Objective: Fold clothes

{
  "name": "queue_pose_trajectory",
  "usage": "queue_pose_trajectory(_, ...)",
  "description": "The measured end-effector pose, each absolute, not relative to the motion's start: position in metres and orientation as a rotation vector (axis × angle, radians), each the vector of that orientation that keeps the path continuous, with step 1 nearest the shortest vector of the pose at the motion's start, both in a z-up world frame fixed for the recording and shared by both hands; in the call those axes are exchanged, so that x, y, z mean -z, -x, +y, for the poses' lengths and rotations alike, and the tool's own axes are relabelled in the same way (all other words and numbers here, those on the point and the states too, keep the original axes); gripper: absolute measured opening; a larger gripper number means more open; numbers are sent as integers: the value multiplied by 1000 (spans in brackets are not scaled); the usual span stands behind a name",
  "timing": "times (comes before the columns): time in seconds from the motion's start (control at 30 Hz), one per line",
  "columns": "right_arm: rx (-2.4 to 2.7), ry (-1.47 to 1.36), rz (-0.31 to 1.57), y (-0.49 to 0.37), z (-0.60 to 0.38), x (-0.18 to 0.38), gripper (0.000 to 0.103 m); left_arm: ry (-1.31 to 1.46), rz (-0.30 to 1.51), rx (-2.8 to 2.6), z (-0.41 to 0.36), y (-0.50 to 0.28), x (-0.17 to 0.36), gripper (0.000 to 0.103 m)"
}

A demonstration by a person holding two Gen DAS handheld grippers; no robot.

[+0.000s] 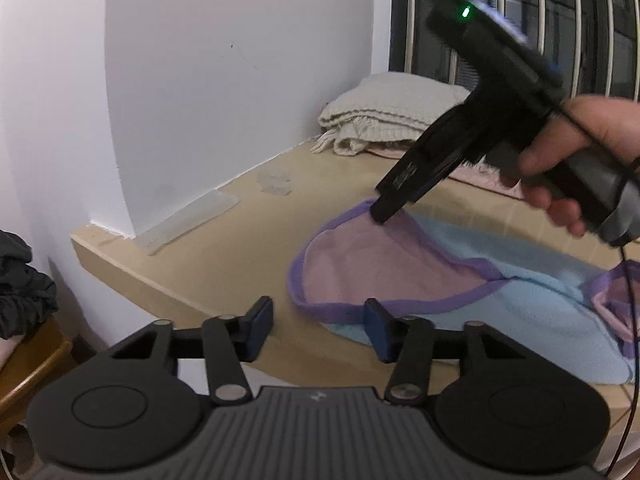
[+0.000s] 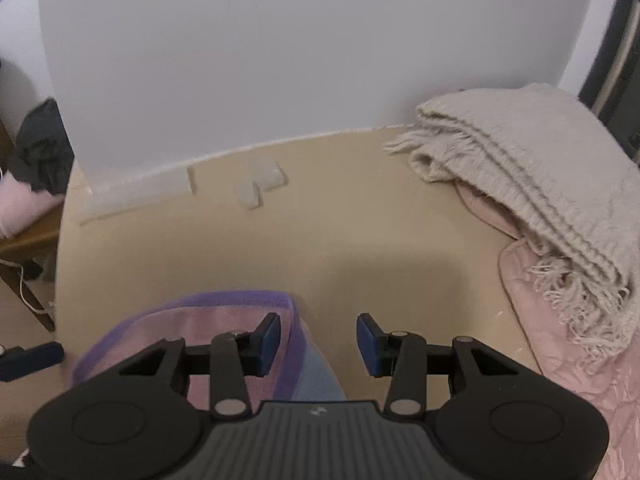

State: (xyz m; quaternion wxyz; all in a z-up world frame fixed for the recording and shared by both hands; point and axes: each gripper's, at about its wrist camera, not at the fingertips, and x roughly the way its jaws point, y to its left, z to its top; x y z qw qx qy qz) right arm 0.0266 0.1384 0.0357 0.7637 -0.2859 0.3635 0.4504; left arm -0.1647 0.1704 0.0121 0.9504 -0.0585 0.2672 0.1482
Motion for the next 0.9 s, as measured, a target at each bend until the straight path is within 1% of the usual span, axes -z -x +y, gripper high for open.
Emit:
queue_pose_trajectory(0.03, -983, 612, 794, -28, 140, -33, 31, 138, 544, -282, 173, 162, -13, 15)
queue_pose_trajectory(0.07, -983, 592, 809, -31, 139, -33, 22, 152, 540, -261, 174, 157, -16, 7)
queue_pose_trajectory(0.1, -965, 578, 820, -34, 138, -33, 0, 160, 530, -240, 174, 149, -22, 6)
queue_pose_trajectory(0.13, -944, 566, 830, -37, 137, -34, 3, 169, 521, -219, 175, 141, -27, 6)
queue_pose_trajectory(0.23, -839, 534, 798, -48, 123, -39, 2, 194, 493, -156, 176, 116, -43, 4)
queue_pose_trajectory(0.37, -709, 402, 778, -74, 80, -60, 2, 218, 453, -71, 174, 82, -66, 4)
queue_pose_trajectory(0.6, -436, 188, 695, -127, -29, -118, 2, 149, 433, 94, 119, -13, -127, 4)
queue_pose_trajectory(0.73, -306, 79, 687, -163, -84, -140, 2, 156, 411, 105, 80, -69, -139, 6)
queue_pose_trajectory(0.8, -229, 55, 680, -183, -105, -143, 2, 142, 406, 68, 61, -100, -134, 27)
queue_pose_trajectory(0.83, -178, 53, 671, -194, -114, -142, 3, 129, 429, 56, 53, -116, -129, 62)
queue_pose_trajectory(0.87, -141, 65, 669, -206, -121, -136, 6, 121, 460, 57, 47, -127, -124, 79)
queue_pose_trajectory(0.9, -107, 80, 667, -219, -128, -130, 15, 123, 477, 66, 44, -130, -118, 78)
